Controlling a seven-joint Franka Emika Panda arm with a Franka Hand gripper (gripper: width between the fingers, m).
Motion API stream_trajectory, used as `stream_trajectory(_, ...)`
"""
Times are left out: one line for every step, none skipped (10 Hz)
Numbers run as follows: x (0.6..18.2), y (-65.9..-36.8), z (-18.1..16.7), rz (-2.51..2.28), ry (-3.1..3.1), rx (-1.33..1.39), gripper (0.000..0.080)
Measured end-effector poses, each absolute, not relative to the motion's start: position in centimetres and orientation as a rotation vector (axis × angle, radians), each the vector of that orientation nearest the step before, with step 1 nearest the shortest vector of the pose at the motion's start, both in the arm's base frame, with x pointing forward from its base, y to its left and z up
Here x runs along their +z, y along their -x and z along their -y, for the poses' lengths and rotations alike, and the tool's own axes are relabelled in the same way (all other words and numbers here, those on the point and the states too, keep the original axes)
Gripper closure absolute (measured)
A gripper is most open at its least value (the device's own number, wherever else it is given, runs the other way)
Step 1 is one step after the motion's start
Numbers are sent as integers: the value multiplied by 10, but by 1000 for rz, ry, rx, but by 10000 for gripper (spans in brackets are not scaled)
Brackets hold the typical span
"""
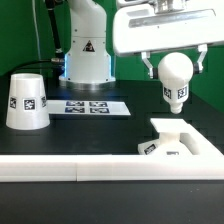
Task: Assemble lamp
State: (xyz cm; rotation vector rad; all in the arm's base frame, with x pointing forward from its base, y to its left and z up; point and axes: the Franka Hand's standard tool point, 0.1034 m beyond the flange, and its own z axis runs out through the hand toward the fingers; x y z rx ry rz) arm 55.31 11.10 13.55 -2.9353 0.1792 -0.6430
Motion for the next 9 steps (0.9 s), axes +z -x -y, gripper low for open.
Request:
stream_trajectory(140, -559, -110, -156, 2922, -712, 220)
stream_trajectory(142, -560, -112, -173, 2874, -862, 220)
stream_trajectory(135, -556, -113, -168, 2876, -870, 220)
stream_trajectory(135, -557, -112, -166, 2880, -861, 220)
stream_trajectory(136, -557, -111, -151, 2883, -866, 220)
stream_trajectory(138, -559, -106, 1, 2914, -905, 220)
stream_trajectory(144, -564, -98, 99, 2936, -924, 220)
stream_trajectory(150, -572, -93, 191, 2954, -934, 220)
stream_trajectory(154, -578, -89, 247, 2963, -947, 220)
